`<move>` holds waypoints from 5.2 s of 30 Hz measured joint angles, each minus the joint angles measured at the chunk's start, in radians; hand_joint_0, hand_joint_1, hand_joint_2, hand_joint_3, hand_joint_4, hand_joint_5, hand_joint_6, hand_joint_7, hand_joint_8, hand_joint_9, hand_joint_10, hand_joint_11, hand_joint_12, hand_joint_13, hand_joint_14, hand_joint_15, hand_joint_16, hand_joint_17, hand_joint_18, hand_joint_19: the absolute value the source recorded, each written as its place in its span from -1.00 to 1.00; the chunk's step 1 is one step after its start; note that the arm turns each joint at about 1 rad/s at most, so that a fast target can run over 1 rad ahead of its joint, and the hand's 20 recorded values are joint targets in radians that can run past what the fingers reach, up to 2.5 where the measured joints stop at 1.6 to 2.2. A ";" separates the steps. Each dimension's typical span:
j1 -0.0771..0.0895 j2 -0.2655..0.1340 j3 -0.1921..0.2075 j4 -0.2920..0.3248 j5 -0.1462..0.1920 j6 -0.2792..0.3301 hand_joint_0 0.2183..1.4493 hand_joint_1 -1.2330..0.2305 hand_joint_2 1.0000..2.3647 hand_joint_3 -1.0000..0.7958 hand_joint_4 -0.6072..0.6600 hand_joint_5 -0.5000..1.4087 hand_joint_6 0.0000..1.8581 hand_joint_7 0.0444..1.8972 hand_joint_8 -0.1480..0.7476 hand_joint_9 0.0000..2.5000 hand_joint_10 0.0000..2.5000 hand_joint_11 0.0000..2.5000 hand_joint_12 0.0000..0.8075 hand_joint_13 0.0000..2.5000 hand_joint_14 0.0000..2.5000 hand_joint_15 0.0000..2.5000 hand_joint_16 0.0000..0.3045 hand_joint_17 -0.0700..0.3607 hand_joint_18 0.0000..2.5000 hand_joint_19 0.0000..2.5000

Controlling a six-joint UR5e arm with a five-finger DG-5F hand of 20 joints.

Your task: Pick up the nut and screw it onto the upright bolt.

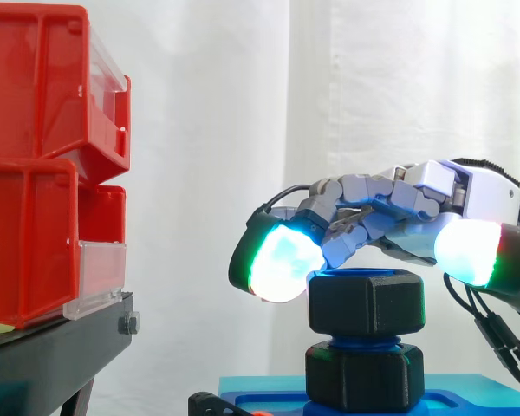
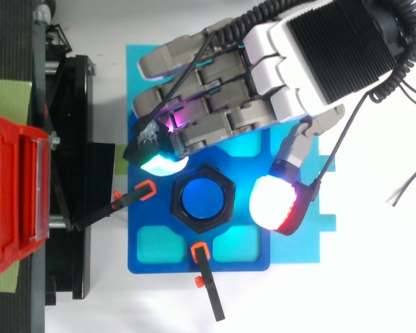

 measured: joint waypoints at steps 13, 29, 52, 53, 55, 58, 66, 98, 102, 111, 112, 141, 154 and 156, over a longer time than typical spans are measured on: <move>-0.024 0.001 0.020 0.009 -0.042 0.002 -0.58 0.42 -1.00 -0.44 0.22 -0.59 -0.46 -0.41 -0.32 -0.50 -1.00 -1.00 -0.52 -0.59 -1.00 -1.00 -0.86 -0.45 -0.84 -1.00; 0.026 0.000 0.035 -0.029 -0.002 0.000 -0.61 0.47 -1.00 -0.44 0.21 -0.61 -0.46 -0.42 -0.30 -0.58 -1.00 -1.00 -0.44 -0.66 -1.00 -1.00 -0.83 -0.40 -0.91 -1.00; 0.055 0.000 0.035 -0.103 0.033 -0.002 -0.57 0.52 -1.00 -0.44 0.31 -0.52 -0.46 -0.04 -0.22 -0.49 -1.00 -1.00 -0.45 -0.57 -1.00 -1.00 -0.86 -0.46 -0.83 -1.00; 0.054 0.000 0.035 -0.105 0.033 -0.002 -0.56 0.52 -1.00 -0.44 0.32 -0.52 -0.46 -0.01 -0.21 -0.49 -1.00 -1.00 -0.45 -0.57 -1.00 -1.00 -0.86 -0.46 -0.83 -1.00; 0.052 0.000 0.035 -0.106 0.033 -0.002 -0.56 0.51 -1.00 -0.44 0.31 -0.51 -0.46 0.04 -0.21 -0.48 -1.00 -1.00 -0.47 -0.56 -1.00 -1.00 -0.87 -0.47 -0.82 -1.00; 0.047 0.001 0.035 -0.107 0.032 -0.002 -0.55 0.51 -1.00 -0.44 0.32 -0.51 -0.46 0.10 -0.20 -0.47 -1.00 -1.00 -0.48 -0.55 -1.00 -1.00 -0.87 -0.47 -0.81 -1.00; 0.029 0.000 0.035 -0.102 0.014 -0.001 -0.53 0.47 -1.00 -0.44 0.27 -0.48 -0.46 0.25 -0.18 -0.41 -1.00 -1.00 -0.54 -0.49 -1.00 -1.00 -0.90 -0.51 -0.74 -1.00; -0.045 0.001 0.052 -0.061 -0.048 0.029 -0.53 0.45 -1.00 -0.44 0.33 -0.52 -0.46 0.10 -0.17 -0.33 -1.00 -1.00 -0.54 -0.43 -1.00 -1.00 -0.89 -0.51 -0.67 -1.00; -0.040 0.000 0.085 -0.056 -0.070 0.063 -0.53 0.45 -1.00 -0.44 0.34 -0.52 -0.46 0.08 -0.17 -0.33 -1.00 -1.00 -0.53 -0.43 -1.00 -1.00 -0.89 -0.51 -0.68 -1.00; -0.009 0.000 0.054 -0.048 -0.048 0.051 -0.53 0.44 -1.00 -0.44 0.31 -0.53 -0.46 -0.10 -0.18 -0.33 -1.00 -1.00 -0.52 -0.43 -1.00 -1.00 -0.89 -0.50 -0.68 -1.00; -0.004 0.000 0.046 -0.044 -0.039 0.049 -0.53 0.44 -1.00 -0.44 0.30 -0.54 -0.46 -0.11 -0.19 -0.33 -1.00 -1.00 -0.52 -0.43 -1.00 -1.00 -0.89 -0.50 -0.68 -1.00; 0.036 0.000 0.010 -0.016 0.008 0.034 -0.54 0.43 -1.00 -0.44 0.30 -0.55 -0.46 -0.14 -0.19 -0.37 -1.00 -1.00 -0.50 -0.42 -1.00 -1.00 -0.87 -0.47 -0.66 -1.00; 0.015 0.000 0.009 -0.018 -0.008 0.033 -0.53 0.42 -1.00 -0.44 0.34 -0.53 -0.46 0.01 -0.16 -0.34 -1.00 -1.00 -0.51 -0.41 -1.00 -1.00 -0.88 -0.49 -0.65 -1.00; 0.008 0.000 0.009 -0.018 -0.013 0.032 -0.53 0.42 -1.00 -0.44 0.34 -0.53 -0.46 0.05 -0.16 -0.34 -1.00 -1.00 -0.51 -0.40 -1.00 -1.00 -0.88 -0.49 -0.65 -1.00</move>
